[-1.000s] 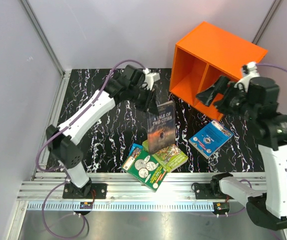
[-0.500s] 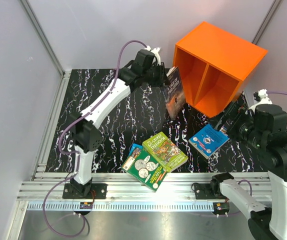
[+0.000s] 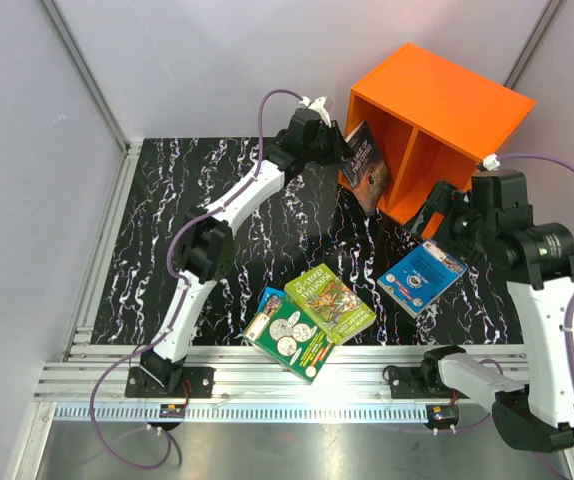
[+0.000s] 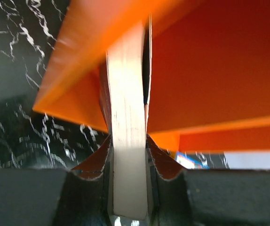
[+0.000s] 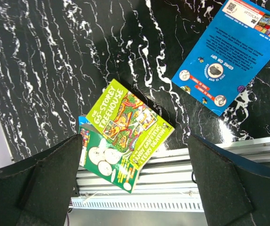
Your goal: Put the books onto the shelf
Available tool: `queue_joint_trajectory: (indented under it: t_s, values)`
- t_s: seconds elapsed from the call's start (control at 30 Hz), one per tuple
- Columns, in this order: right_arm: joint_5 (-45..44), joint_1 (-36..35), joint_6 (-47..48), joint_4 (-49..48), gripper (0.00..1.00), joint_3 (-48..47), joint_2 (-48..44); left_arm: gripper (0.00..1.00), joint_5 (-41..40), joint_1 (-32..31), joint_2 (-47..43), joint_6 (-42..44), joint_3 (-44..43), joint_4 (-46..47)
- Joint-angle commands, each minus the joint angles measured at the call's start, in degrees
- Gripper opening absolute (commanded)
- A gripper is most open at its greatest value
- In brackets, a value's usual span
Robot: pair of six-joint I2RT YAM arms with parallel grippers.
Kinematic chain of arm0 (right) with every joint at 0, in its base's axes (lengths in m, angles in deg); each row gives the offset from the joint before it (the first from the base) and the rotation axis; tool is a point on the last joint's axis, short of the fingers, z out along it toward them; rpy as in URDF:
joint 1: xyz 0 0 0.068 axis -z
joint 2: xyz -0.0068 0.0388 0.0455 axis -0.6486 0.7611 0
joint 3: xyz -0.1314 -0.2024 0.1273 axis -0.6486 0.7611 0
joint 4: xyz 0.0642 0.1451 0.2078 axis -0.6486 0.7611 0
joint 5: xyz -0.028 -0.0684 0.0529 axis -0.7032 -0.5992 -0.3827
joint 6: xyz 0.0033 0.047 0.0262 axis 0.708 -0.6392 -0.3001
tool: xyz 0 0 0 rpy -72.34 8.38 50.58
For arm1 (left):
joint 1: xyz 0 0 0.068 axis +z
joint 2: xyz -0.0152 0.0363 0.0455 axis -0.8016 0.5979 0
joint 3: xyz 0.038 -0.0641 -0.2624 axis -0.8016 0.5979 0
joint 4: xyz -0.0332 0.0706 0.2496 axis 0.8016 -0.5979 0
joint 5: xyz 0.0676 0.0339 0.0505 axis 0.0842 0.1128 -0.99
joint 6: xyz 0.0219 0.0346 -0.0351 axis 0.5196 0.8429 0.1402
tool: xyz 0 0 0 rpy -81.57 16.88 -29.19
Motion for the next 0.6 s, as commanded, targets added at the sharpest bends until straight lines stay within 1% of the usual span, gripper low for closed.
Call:
queue_joint_trajectory:
  t_s: [0.0, 0.03, 0.07, 0.13, 0.2, 0.27, 0.3, 0.4, 0.47, 0.53, 0.57]
  values:
    - [-2.24, 0.12, 0.14, -1.82, 1.00, -1.48, 1.18, 0.04, 0.94, 2.25, 2.37, -4.60, -10.24, 17.36]
    - [-2.93, 0.12, 0.40, -1.74, 1.00, -1.48, 2.14, 0.07, 1.55, 2.60, 4.82, -5.65, -11.40, 17.98]
    - [-3.46, 0.12, 0.93, -1.83, 1.00, -1.57, 2.76, 0.13, 1.99, 2.77, 6.15, -6.35, -12.29, 19.90]
    - [-4.34, 0.12, 1.28, -1.65, 1.00, -2.10, 4.78, 0.19, 3.04, 3.30, 8.70, -8.80, -13.35, 23.68]
    - [-4.70, 0.12, 1.37, -2.26, 1.00, -2.27, 6.36, 0.28, 3.75, 3.48, 10.20, -10.57, -14.39, 25.89]
    - [-4.70, 0.12, 1.20, -2.79, 1.00, -2.10, 7.24, 0.32, 4.10, 3.48, 12.22, -11.02, -15.19, 26.68]
    - [-4.70, 0.12, 1.28, -3.14, 1.00, -2.10, 7.94, 0.39, 4.19, 3.57, 12.67, -11.37, -15.20, 27.12]
    - [-5.31, 0.12, 1.28, -3.23, 1.00, -2.19, 9.26, 0.49, 4.63, 3.57, 13.63, -11.55, -15.20, 28.01]
    - [-5.75, 0.12, 1.11, -3.06, 1.00, -2.28, 9.71, 0.53, 4.55, 3.57, 13.72, -11.20, -15.02, 28.10]
    - [-5.49, 0.12, 0.67, -3.41, 1.00, -1.84, 10.06, 0.64, 3.85, 3.65, 13.29, -10.58, -14.58, 27.40]
    - [-5.31, 0.12, 0.41, -3.58, 1.00, -1.66, 10.15, 0.67, 3.67, 3.65, 12.94, -10.23, -14.23, 27.31]
